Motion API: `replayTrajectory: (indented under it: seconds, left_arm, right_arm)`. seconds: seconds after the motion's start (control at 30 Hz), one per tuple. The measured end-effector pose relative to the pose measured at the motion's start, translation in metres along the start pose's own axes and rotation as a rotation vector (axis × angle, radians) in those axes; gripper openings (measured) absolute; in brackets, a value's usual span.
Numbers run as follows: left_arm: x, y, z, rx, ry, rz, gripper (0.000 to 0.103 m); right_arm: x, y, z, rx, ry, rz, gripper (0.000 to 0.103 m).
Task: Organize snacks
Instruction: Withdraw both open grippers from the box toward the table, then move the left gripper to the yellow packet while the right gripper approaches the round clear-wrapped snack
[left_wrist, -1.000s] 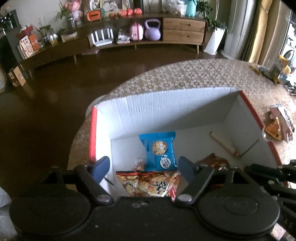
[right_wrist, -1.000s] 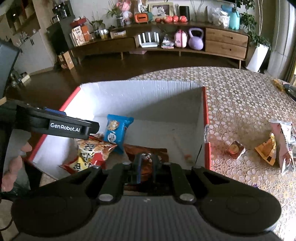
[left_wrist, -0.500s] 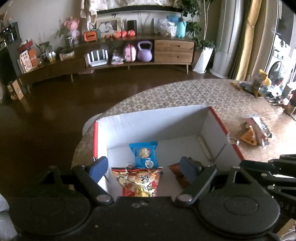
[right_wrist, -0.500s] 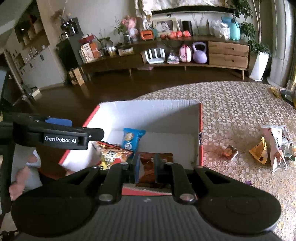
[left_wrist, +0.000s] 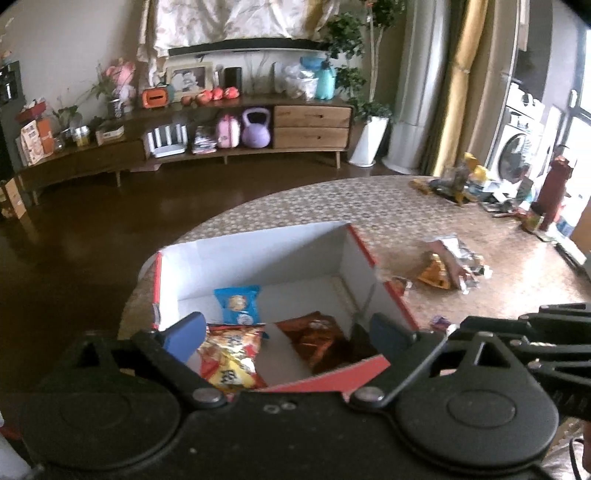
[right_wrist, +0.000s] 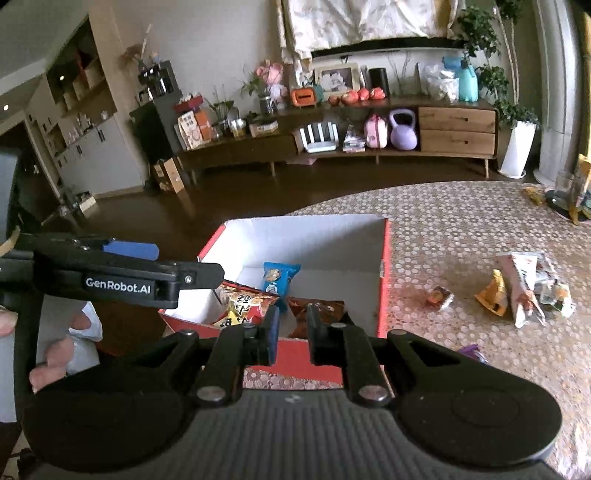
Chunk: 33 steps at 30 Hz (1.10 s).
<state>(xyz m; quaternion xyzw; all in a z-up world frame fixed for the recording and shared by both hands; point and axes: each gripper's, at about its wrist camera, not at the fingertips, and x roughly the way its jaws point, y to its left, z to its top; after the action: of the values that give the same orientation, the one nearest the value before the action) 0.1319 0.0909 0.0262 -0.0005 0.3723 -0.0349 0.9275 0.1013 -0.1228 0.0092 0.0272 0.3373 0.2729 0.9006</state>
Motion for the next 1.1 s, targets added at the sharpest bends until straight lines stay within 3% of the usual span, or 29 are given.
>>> replayTrajectory:
  seconds: [0.07,0.13,0.3,0.67,1.1]
  left_arm:
    - [-0.003,-0.008,-0.002,0.001,-0.003,-0.013,0.097]
    - [-0.005,-0.017,-0.005,-0.002,-0.007,-0.033,0.099]
    - [-0.004,-0.043,-0.01,0.004,-0.008,-0.076,0.103]
    - [0.02,-0.092,-0.004,-0.01,0.002,-0.132,0.103]
    - [0.087,-0.154,0.033,0.0,0.088,-0.142,0.103]
  right_arm:
    - [-0.012,-0.009,-0.004,0.018,-0.014,-0.015,0.037]
    - [-0.024,-0.017,-0.009,0.027,-0.033,-0.035,0.072]
    - [-0.05,-0.045,-0.021,0.043,-0.067,-0.095,0.083]
    - [-0.085,-0.11,-0.033,0.113,-0.091,-0.2,0.086]
    - [-0.065,-0.181,-0.033,0.141,-0.052,-0.285,0.086]
